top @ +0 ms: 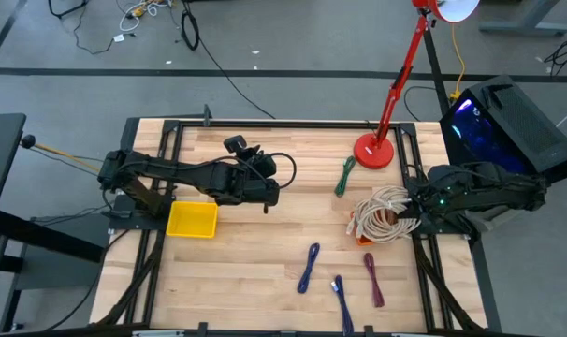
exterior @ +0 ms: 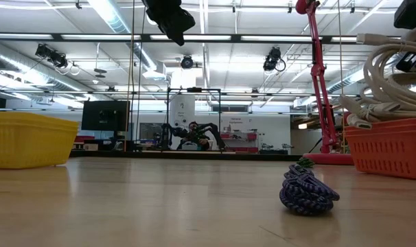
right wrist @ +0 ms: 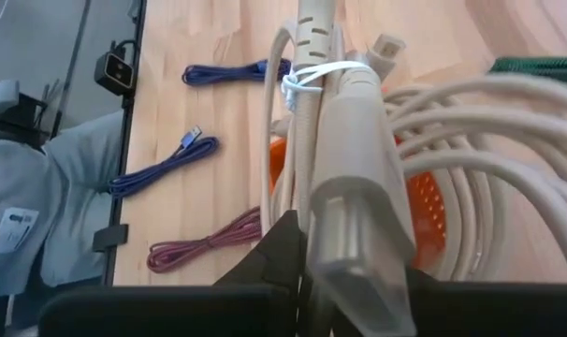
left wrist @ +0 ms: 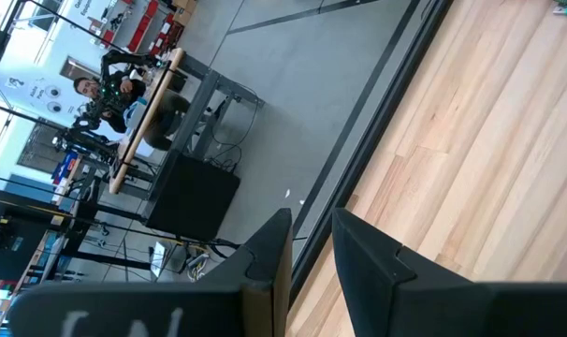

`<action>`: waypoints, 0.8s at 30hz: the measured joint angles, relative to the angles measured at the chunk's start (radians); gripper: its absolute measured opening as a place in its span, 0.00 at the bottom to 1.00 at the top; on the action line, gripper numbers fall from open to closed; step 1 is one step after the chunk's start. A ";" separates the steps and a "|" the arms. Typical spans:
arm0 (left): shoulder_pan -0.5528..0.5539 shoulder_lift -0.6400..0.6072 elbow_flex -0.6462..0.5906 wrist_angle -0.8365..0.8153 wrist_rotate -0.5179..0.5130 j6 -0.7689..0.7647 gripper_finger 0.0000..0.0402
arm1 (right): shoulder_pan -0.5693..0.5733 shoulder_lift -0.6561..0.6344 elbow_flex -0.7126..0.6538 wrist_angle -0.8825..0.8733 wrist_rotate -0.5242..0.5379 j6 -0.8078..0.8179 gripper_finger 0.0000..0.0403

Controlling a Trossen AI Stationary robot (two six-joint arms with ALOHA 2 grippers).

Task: Pick & Place USB Port
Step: Put the brown HDMI cable into the orange bin

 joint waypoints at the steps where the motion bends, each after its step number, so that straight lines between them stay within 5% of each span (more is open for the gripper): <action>1: 0.000 0.000 0.000 0.000 0.000 0.000 0.21 | 0.000 0.000 0.011 -0.002 0.006 -0.003 0.09; 8: 0.000 0.000 0.000 0.000 0.000 0.000 0.21 | 0.000 0.000 0.060 -0.036 0.149 -0.014 0.09; 24: 0.001 0.000 0.000 0.000 0.001 0.000 0.21 | 0.000 0.013 0.030 -0.012 0.117 0.000 0.22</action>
